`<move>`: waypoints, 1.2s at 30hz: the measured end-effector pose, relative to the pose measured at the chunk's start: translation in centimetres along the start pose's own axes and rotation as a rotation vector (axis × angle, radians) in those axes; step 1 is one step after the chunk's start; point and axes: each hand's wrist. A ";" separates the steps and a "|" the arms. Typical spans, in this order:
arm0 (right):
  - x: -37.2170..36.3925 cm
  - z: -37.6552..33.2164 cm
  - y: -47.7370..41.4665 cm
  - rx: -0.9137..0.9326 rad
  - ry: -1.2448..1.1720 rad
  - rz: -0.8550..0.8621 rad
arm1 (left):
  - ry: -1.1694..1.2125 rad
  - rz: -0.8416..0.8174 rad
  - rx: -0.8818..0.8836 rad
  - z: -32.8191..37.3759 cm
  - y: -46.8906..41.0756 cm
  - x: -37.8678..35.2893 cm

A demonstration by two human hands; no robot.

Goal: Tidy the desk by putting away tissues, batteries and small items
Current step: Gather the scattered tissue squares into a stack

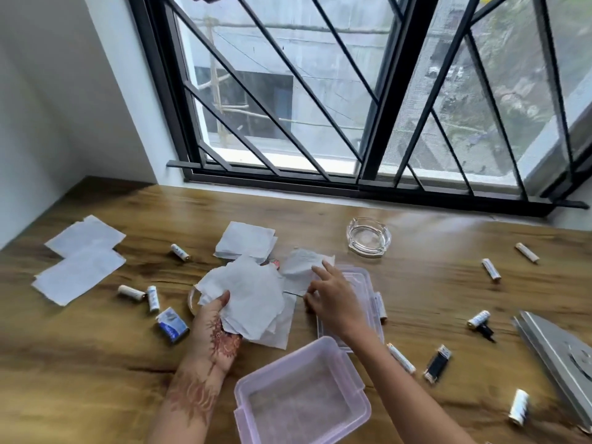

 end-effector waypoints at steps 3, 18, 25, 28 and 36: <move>0.6 -0.9 0.1 -0.119 -0.258 0.141 | 0.036 0.041 0.061 0.8 0.3 0.9; 2.4 -2.8 -1.6 0.020 0.169 -0.030 | -0.061 0.115 0.121 2.3 0.0 2.1; -0.1 -2.5 -2.0 0.049 0.347 -0.012 | -0.053 0.108 0.124 2.6 -0.3 2.3; -0.4 -2.5 -1.9 0.017 0.235 0.058 | -0.043 0.093 0.121 2.8 -0.4 2.4; 2.8 -5.1 -1.7 -0.274 -0.408 0.267 | -0.042 0.104 0.130 2.8 -0.2 2.5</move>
Point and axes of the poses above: each hand's wrist, its own y-axis away from the middle knuckle, its own x-axis out of the back of the hand, z = x × y, and after that the axes turned 5 degrees about -x, right-handed
